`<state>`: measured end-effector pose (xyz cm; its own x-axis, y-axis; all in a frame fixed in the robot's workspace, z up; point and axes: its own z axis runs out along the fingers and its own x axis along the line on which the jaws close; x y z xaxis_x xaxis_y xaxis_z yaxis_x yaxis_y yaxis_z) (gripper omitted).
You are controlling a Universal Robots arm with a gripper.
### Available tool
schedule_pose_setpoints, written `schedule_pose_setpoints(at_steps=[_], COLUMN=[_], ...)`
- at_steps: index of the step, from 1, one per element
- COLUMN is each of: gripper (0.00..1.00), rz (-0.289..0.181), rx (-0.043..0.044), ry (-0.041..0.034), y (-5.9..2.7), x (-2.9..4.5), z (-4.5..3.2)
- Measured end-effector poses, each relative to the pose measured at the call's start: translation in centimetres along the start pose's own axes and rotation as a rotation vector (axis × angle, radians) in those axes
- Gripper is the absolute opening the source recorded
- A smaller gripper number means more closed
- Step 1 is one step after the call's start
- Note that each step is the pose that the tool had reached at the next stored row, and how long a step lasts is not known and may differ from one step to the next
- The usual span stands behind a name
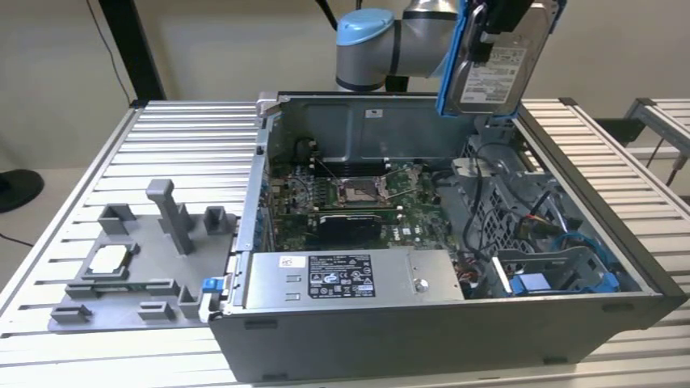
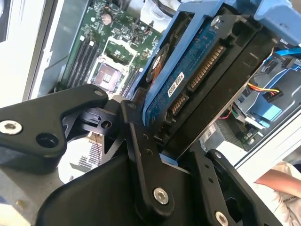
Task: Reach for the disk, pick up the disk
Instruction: 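Pick up the disk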
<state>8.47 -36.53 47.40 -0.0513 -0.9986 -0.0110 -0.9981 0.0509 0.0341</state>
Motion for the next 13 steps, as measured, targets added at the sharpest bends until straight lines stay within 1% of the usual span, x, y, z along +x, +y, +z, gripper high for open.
schedule_pose_setpoints(at_steps=[13], gripper=[0.0], rz=[0.0], rx=[0.0], ry=[0.0001], y=[-0.08], x=[1.49], z=[-0.02])
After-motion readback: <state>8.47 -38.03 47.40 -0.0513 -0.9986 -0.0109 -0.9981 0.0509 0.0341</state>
